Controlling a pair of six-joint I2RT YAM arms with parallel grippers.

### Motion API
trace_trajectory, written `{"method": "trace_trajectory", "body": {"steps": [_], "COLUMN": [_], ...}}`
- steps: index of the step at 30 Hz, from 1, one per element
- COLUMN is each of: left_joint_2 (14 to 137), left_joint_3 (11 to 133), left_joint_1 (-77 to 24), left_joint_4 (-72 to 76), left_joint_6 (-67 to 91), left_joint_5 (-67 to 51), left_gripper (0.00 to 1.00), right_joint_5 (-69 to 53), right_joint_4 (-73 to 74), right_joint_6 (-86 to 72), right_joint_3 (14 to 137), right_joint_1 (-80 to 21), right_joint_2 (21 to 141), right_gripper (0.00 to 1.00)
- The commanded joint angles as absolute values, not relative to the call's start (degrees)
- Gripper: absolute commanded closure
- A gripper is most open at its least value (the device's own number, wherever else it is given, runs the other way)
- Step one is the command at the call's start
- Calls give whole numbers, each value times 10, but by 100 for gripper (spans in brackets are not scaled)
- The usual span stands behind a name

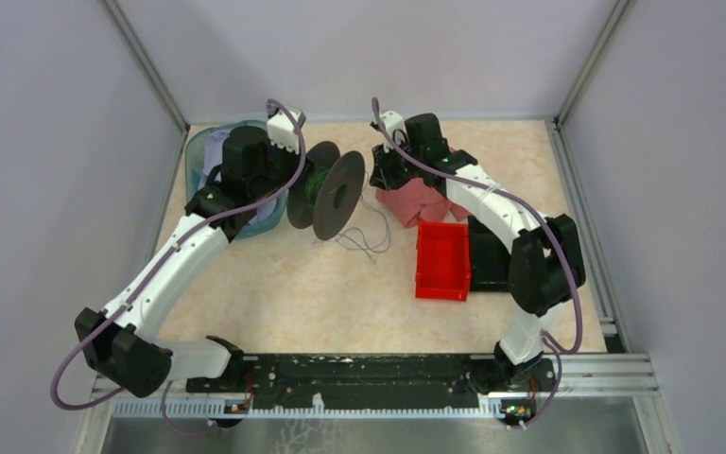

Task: Wrap the cables
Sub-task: Wrap the cable around the cable reel.

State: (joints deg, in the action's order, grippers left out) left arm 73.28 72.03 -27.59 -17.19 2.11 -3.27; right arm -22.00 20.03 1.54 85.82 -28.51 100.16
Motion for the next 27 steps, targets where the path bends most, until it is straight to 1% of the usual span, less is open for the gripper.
{"method": "trace_trajectory", "body": {"steps": [1,10,17,21,27], "left_joint_2": [709,696,685,686,691], "left_joint_3": [758,770,790,800,807], "left_joint_1": [-268,-255,-245,-242,-236], "left_joint_4": [-149,-170,-193,-199,-199], "left_joint_6": [45,17,0,0,10], "left_joint_5": [-64,-118,-179,-201,-243], "left_gripper": [100,100,100,100,100], "right_joint_5": [-262,-356,-458,-506,-537], "right_joint_4": [143,105,73,55,44], "right_joint_6": [22,16,29,41,49], "right_joint_3": [831,794,791,786,793], "right_joint_1": [-261,-216,-200,-200,-200], "right_joint_2": [969,952,957,968,986], "right_gripper": [76,64,39,36,37]}}
